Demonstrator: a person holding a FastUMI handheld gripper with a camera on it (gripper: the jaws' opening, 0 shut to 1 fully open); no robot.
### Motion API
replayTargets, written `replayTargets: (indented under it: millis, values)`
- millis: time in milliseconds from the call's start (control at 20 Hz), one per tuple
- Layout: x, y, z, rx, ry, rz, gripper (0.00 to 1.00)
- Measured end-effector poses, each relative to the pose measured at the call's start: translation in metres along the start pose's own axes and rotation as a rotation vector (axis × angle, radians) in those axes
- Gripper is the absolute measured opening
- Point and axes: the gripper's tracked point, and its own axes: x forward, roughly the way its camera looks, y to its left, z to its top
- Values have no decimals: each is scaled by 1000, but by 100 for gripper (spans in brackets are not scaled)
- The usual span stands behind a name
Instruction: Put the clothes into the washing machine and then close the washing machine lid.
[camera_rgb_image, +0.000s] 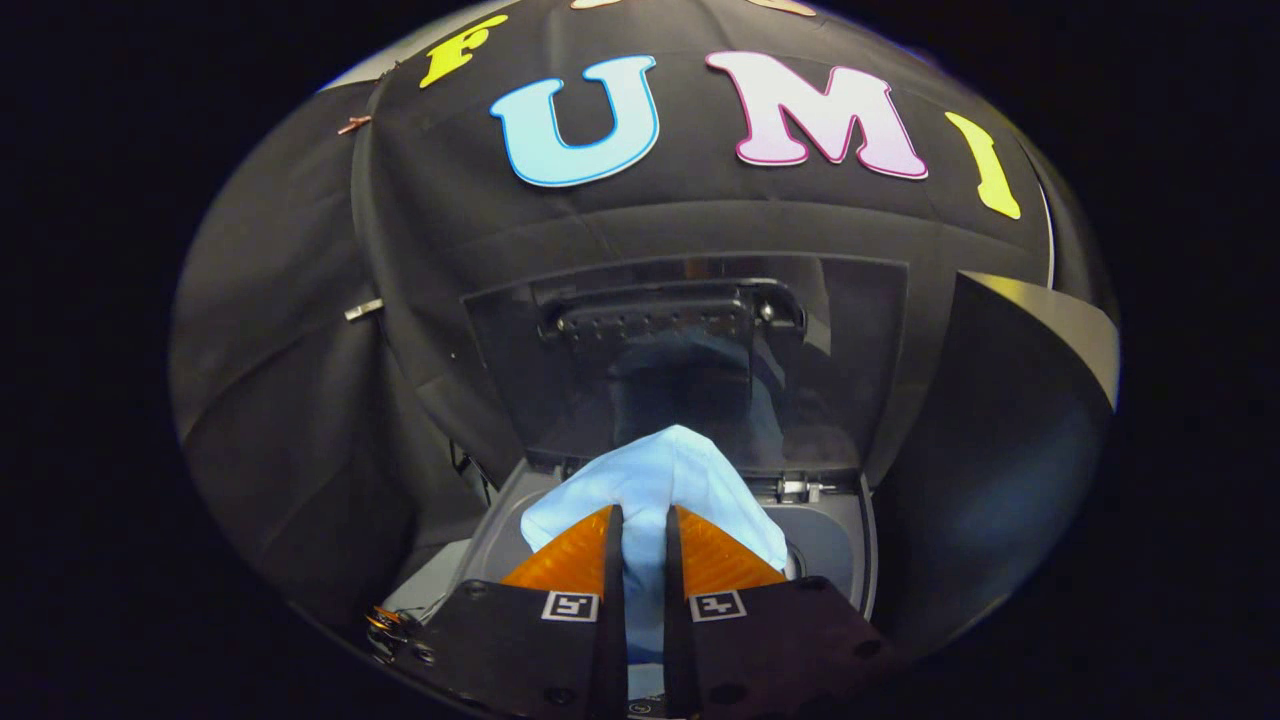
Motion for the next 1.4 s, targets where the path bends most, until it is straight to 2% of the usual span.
replayTargets:
  millis: [150, 250, 450, 700, 900, 1150, 1250, 1400]
  values:
    - [15, -10, -9, 20, 13, -44, 20]
    - [20, -8, -13, 26, 18, -41, 46]
    - [9, -19, -14, -58, -2, -114, 99]
    - [-10, -3, -8, -41, -24, -87, 99]
    - [-34, 11, 17, -51, -103, -53, 99]
    - [-68, 22, 67, -67, -237, -38, 99]
    - [-83, 32, 94, -40, -312, -10, 99]
    - [-101, 32, 144, -26, -428, -27, 98]
